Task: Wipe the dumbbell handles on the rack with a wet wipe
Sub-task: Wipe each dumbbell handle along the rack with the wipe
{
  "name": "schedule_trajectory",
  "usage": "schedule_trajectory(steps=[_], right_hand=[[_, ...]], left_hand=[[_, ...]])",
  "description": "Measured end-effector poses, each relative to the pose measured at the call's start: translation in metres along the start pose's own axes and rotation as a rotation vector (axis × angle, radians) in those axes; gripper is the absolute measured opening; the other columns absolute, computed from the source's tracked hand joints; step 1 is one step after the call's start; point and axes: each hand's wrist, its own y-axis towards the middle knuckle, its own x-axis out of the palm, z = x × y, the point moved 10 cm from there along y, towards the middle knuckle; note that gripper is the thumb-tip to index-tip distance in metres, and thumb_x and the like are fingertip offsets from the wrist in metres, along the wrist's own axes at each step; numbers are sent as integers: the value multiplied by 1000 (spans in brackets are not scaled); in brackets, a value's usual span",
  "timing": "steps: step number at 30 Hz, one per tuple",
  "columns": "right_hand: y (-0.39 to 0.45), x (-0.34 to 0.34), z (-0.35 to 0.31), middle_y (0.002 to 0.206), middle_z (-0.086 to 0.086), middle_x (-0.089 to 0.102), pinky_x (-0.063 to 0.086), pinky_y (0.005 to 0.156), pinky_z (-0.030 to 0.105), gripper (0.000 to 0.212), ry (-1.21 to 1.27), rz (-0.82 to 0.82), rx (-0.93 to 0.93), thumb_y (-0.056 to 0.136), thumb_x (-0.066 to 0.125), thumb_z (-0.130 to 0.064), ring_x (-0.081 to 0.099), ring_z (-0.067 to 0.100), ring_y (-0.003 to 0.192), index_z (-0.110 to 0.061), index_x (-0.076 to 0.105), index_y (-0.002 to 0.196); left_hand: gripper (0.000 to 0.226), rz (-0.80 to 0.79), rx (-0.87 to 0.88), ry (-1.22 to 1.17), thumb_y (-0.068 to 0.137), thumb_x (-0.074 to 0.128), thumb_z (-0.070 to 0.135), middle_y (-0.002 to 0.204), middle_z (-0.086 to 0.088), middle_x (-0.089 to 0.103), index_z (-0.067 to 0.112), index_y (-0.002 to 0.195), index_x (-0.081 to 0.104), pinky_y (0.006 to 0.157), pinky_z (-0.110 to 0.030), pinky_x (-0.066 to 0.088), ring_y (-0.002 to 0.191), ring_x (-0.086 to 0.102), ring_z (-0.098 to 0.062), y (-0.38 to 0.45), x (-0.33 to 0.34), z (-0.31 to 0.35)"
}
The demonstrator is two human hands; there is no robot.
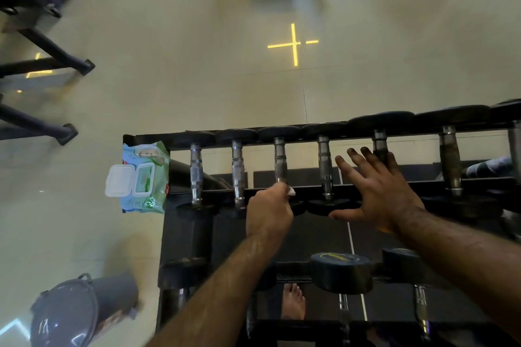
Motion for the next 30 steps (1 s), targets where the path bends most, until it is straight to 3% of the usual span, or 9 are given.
schedule_trajectory(steps=[5, 8, 11, 16, 20, 25, 27, 30], right_hand=[[0, 0, -1, 180, 7, 4, 4, 131, 64, 134, -4, -9, 3, 62, 2, -112, 2, 33, 166, -33, -5, 170], [-2, -1, -1, 180, 6, -2, 1, 131, 63, 135, -4, -17, 9, 60, 2, -113, -3, 32, 166, -35, -11, 169], [-2, -4, -1, 180, 7, 3, 2, 131, 63, 135, 12, 2, 3, 63, 9, -114, 1, 34, 166, -34, -7, 170], [-1, -4, -1, 180, 8, 7, 4, 131, 64, 134, -1, 24, -10, 67, 15, -113, 6, 34, 166, -32, -2, 171], [-1, -3, 0, 180, 8, 5, 4, 131, 64, 135, 0, 19, 1, 66, 13, -113, 4, 33, 166, -31, -1, 172], [-3, -6, -2, 180, 7, 5, 3, 131, 65, 131, -54, -32, 11, 69, 13, -111, 7, 33, 166, -31, -2, 172], [-5, -8, -5, 179, 7, 13, 2, 130, 66, 129, -91, -61, 5, 71, 11, -110, 13, 32, 165, -29, 6, 172], [-9, -28, -25, 169, 6, 41, 6, 130, 68, 129, -40, 6, -40, 72, 19, -108, 35, 29, 158, -22, 34, 166]], left_hand=[[16, -93, 281, 82, 98, 70, 19, 98, 1, 76, 22, 113, 73, 85, -39, 61, 90, 72, -17, 17, 0, 42], [25, -411, 489, 278, 98, 69, 19, 103, 1, 74, 24, 123, 68, 90, -40, 60, 94, 70, -18, 14, 31, 59], [18, -580, 390, 258, 102, 64, 23, 102, 3, 69, 25, 120, 68, 89, -34, 56, 95, 66, -14, 17, 23, 37], [10, -369, 188, 297, 103, 63, 29, 94, 7, 65, 24, 108, 69, 88, -29, 51, 90, 62, -9, 42, -29, 0], [16, -420, 31, 300, 100, 65, 19, 104, 2, 65, 23, 116, 65, 94, -39, 56, 95, 61, -15, 17, 4, 10], [11, -244, -176, -207, 99, 68, 18, 98, 5, 69, 26, 105, 71, 70, -24, 55, 90, 66, -8, 22, -13, -1], [16, -152, -206, -360, 99, 67, 12, 101, 4, 72, 25, 106, 72, 73, -23, 58, 95, 69, -9, 26, -34, -13], [20, 0, -255, -486, 98, 67, 8, 105, 4, 72, 26, 107, 71, 85, -30, 61, 99, 70, -10, 27, -68, -39]])
